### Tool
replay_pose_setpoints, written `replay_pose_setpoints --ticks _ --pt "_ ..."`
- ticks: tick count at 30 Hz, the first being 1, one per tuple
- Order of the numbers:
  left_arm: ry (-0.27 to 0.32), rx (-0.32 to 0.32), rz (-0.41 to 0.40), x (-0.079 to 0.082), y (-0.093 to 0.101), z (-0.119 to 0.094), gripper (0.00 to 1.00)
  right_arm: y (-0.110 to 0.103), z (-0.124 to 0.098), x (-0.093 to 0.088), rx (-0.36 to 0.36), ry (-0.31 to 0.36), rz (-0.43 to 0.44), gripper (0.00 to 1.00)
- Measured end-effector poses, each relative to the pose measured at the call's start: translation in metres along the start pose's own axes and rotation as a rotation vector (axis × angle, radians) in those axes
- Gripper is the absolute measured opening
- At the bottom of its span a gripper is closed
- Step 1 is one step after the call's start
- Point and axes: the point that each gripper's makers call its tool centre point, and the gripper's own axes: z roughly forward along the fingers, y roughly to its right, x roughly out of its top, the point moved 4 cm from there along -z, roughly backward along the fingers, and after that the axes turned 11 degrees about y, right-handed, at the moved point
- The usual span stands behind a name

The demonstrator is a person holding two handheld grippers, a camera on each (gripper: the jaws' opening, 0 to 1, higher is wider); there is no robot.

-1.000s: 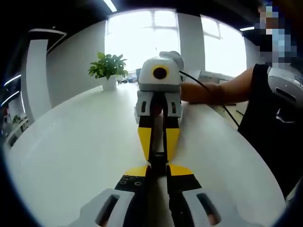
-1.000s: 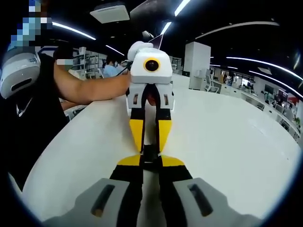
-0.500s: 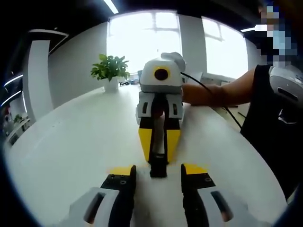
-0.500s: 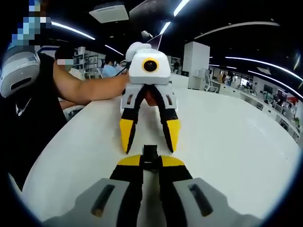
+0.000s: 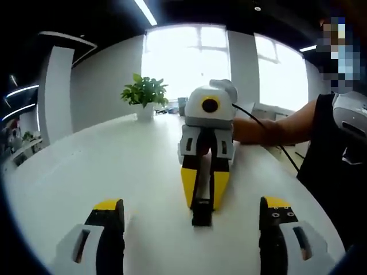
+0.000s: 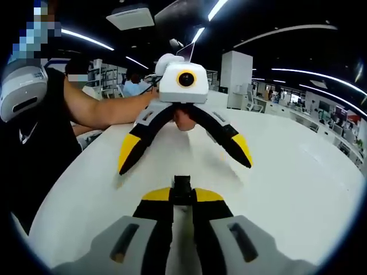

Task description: Snap the two parts of the plastic buckle together until the buckle closes and remains connected.

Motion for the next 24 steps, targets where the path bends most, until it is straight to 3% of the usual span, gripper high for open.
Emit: replay_pose_setpoints --ticks 24 --pt "0.026 0.119 0.026 0.01 -0.021 -0.01 1.0 0.012 -0.001 0.007 -0.056 0.02 0.012 0.11"
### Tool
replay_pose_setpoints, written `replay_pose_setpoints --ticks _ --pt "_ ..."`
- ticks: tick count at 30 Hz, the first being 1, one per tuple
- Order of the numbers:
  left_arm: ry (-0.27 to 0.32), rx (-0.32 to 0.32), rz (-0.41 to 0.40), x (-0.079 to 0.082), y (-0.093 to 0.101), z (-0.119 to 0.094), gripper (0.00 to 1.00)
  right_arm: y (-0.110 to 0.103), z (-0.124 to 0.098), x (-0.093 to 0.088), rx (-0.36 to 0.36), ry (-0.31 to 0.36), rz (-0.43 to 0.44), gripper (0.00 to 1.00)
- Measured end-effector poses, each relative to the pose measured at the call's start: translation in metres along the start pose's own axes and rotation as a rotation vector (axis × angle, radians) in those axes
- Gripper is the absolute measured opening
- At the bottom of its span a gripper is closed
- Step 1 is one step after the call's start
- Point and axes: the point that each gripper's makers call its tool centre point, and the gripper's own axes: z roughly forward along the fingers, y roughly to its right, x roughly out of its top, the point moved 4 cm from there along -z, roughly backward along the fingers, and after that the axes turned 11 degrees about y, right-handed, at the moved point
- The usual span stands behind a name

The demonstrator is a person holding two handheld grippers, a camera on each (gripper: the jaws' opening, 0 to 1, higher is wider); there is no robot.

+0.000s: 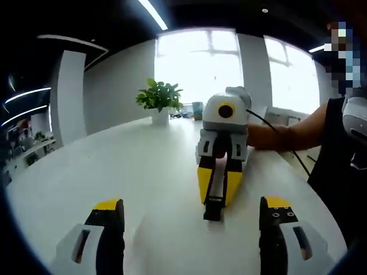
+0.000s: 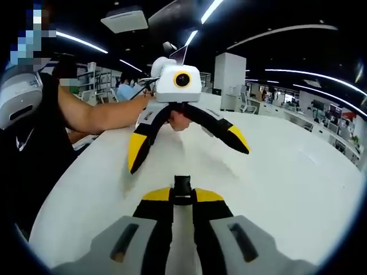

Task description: Snap the two parts of the plastic buckle together until the buckle closes and remains connected.

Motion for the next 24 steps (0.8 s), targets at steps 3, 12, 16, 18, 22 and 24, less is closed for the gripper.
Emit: replay_pose_setpoints --ticks 3,12,16,18,22,24 --pt "0.005 0.014 0.004 0.002 -0.002 -0.001 1.0 0.003 -0.001 0.002 -0.012 0.005 0.0 0.11" --pt "0.004 0.111 -0.007 0.005 -0.02 -0.01 1.0 0.018 -0.005 0.005 -0.106 0.009 0.005 0.11" --pt "0.006 0.151 -0.007 0.006 -0.028 -0.014 1.0 0.023 -0.007 0.006 -0.136 0.015 0.007 0.11" --pt "0.005 0.176 -0.016 0.005 -0.031 -0.016 1.0 0.024 -0.008 0.007 -0.144 0.018 0.007 0.11" --pt "0.013 0.219 -0.014 0.007 -0.04 -0.019 1.0 0.027 -0.009 0.008 -0.156 0.028 0.011 0.11" --pt "-0.001 0.233 -0.002 0.005 -0.042 -0.02 1.0 0.029 -0.009 0.008 -0.166 0.029 0.009 0.11"
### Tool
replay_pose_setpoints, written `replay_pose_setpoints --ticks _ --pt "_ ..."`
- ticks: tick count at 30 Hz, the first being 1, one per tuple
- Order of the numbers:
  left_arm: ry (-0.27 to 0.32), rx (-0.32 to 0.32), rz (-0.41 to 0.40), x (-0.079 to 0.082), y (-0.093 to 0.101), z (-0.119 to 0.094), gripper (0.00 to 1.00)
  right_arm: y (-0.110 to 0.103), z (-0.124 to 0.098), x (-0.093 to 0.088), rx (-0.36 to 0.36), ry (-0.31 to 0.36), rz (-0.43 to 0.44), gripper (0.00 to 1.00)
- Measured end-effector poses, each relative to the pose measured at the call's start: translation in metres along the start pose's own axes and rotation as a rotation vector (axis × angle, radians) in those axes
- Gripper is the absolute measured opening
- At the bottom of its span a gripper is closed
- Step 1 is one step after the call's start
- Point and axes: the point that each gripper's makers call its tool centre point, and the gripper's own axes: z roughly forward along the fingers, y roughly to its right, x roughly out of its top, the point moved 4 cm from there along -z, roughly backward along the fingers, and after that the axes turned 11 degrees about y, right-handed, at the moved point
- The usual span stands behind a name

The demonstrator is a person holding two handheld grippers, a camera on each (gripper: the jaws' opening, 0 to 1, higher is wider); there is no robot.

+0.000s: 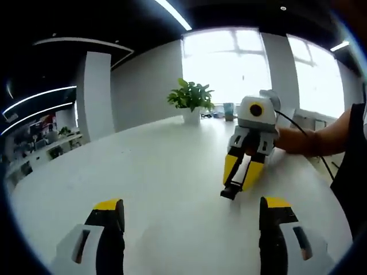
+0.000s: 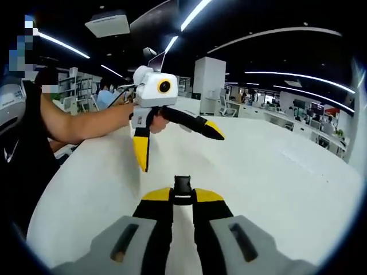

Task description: Snap the two parts of the plastic buckle together until the buckle closes and remains connected.

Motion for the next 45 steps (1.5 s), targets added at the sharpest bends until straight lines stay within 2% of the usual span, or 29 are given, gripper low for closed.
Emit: replay_pose_setpoints --ticks 3,8,23,27,34,45 --pt "-0.007 0.017 0.021 0.0 -0.002 0.001 1.0 0.002 0.0 0.0 -0.009 0.003 -0.001 0.11" --pt "0.01 0.043 0.013 0.005 -0.005 0.001 1.0 0.005 -0.001 0.001 -0.026 0.004 0.003 0.11" --pt "-0.006 0.133 0.01 0.004 -0.019 -0.002 0.98 0.019 -0.002 0.004 -0.112 0.02 0.008 0.11" --pt "0.015 0.168 0.008 0.008 -0.026 -0.006 0.98 0.023 -0.003 0.004 -0.138 0.018 0.004 0.11" --pt "0.047 0.19 0.0 0.014 -0.029 -0.01 0.99 0.027 -0.004 0.006 -0.165 0.027 0.004 0.11" --pt "0.028 0.209 0.005 0.008 -0.03 -0.011 0.99 0.043 -0.007 0.004 -0.209 0.026 0.026 0.11"
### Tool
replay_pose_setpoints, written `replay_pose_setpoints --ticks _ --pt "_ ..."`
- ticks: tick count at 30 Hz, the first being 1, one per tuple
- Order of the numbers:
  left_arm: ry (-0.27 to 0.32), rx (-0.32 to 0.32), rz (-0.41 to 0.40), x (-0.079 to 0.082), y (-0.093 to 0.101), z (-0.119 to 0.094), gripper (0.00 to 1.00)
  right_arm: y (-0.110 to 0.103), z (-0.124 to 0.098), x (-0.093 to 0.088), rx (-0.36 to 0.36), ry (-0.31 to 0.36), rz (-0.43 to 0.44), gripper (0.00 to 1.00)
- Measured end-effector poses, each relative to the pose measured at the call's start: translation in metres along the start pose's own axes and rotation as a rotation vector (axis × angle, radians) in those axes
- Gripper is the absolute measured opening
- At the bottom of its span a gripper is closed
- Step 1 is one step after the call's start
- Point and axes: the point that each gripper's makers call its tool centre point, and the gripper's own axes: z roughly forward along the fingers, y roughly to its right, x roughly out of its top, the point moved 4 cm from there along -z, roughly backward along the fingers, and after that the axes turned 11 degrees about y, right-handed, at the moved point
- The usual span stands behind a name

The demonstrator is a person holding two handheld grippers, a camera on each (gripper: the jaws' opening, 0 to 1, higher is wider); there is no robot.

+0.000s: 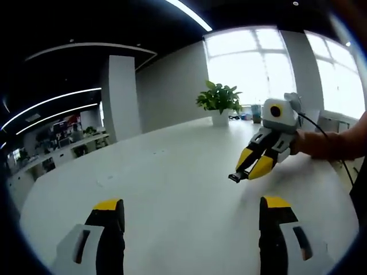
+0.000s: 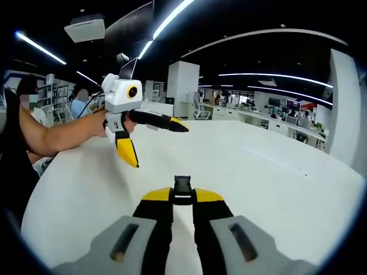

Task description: Snap the two parts of the plastic buckle together until the buckle closes and remains connected.

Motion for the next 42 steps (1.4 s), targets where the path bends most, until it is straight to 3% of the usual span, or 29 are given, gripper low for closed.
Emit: replay_pose_setpoints --ticks 42 --pt "-0.017 0.025 0.012 -0.003 -0.004 0.0 0.99 0.024 0.007 -0.006 -0.049 -0.048 0.0 0.11"
